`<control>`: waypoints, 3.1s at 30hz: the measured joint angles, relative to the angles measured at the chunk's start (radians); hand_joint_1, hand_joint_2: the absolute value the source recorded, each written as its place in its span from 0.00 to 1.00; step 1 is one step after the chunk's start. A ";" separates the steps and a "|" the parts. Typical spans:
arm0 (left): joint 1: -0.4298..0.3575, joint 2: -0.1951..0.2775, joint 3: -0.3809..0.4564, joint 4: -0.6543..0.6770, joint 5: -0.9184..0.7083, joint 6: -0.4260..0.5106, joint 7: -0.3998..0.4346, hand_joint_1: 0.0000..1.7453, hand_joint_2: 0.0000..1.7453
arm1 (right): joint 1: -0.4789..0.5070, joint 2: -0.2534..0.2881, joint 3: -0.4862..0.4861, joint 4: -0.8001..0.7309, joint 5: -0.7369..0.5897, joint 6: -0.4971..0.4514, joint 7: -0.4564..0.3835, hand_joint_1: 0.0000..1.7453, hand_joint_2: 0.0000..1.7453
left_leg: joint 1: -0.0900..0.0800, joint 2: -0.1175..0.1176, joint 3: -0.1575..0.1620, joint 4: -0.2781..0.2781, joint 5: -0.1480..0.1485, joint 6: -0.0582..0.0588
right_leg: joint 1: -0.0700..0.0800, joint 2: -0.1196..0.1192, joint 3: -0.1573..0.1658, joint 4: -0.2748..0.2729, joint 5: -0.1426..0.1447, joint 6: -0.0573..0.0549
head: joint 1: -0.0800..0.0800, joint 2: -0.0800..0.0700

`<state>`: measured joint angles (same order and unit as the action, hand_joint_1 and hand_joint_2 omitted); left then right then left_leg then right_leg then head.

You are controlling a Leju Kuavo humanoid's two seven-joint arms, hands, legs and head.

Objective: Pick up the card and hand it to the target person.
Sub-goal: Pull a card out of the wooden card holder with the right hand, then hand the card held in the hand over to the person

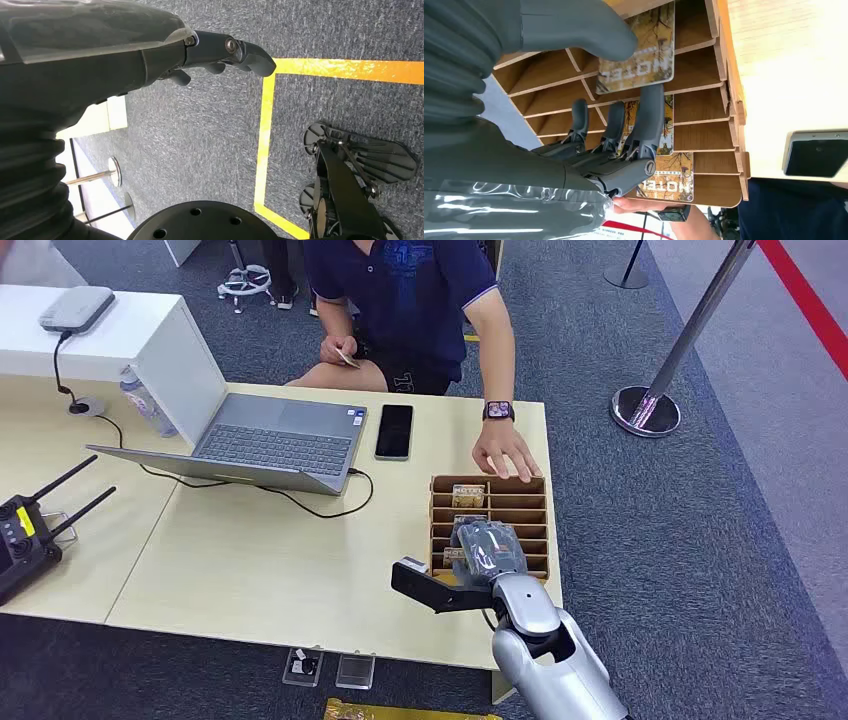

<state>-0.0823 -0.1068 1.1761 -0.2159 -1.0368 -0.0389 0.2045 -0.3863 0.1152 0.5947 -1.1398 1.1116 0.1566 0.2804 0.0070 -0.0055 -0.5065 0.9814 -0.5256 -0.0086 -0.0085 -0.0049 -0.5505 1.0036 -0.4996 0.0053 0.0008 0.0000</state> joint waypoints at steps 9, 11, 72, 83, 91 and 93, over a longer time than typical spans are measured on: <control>0.000 0.000 0.000 0.000 0.000 0.000 0.000 0.00 1.00 | -0.003 0.000 0.000 0.002 -0.001 0.000 -0.001 0.79 1.00 | 0.000 0.000 0.000 0.000 0.000 0.000 | 0.000 0.000 0.000 0.000 0.000 0.000 | 0.000 0.000; 0.000 0.000 0.000 0.000 0.000 0.000 0.000 0.00 1.00 | -0.004 0.000 0.000 0.002 -0.001 0.000 -0.001 0.78 1.00 | 0.000 0.000 0.000 0.000 0.000 0.000 | 0.000 0.000 0.000 0.000 0.000 0.000 | 0.000 0.000; 0.001 -0.001 0.023 0.000 0.013 0.022 -0.016 0.00 1.00 | -0.003 -0.034 -0.071 -0.259 -0.055 -0.013 -0.046 0.86 1.00 | 0.000 0.000 0.000 0.000 0.000 0.000 | 0.000 0.000 0.000 0.000 0.000 0.000 | 0.000 0.000; 0.001 -0.003 0.026 0.000 0.002 0.006 -0.029 0.00 1.00 | -0.083 -0.070 -0.119 -0.394 -0.052 -0.017 -0.079 0.86 1.00 | 0.000 0.000 0.000 0.000 0.000 0.000 | 0.000 0.000 0.000 0.000 0.000 0.000 | 0.000 0.000; -0.001 -0.003 0.025 0.000 -0.019 -0.014 -0.034 0.00 1.00 | -0.280 -0.035 -0.117 -0.234 -0.003 -0.083 -0.121 0.86 1.00 | 0.000 0.000 0.000 0.000 0.001 0.000 | 0.000 0.000 0.000 0.000 0.001 -0.001 | 0.000 0.000; -0.003 -0.003 0.025 0.000 -0.018 -0.015 -0.034 0.00 1.00 | -0.322 -0.017 -0.116 -0.165 0.006 -0.103 -0.132 0.86 1.00 | 0.000 0.000 0.000 0.000 0.001 0.000 | 0.000 0.000 0.000 0.001 0.001 -0.001 | 0.000 0.000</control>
<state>-0.0849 -0.1095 1.2010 -0.2159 -1.0545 -0.0544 0.1706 -0.7086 0.0984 0.4787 -1.3053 1.1176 0.0535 0.1484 0.0071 -0.0054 -0.5061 0.9817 -0.5249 -0.0087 -0.0084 -0.0049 -0.5502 1.0041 -0.4985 0.0044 0.0005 0.0000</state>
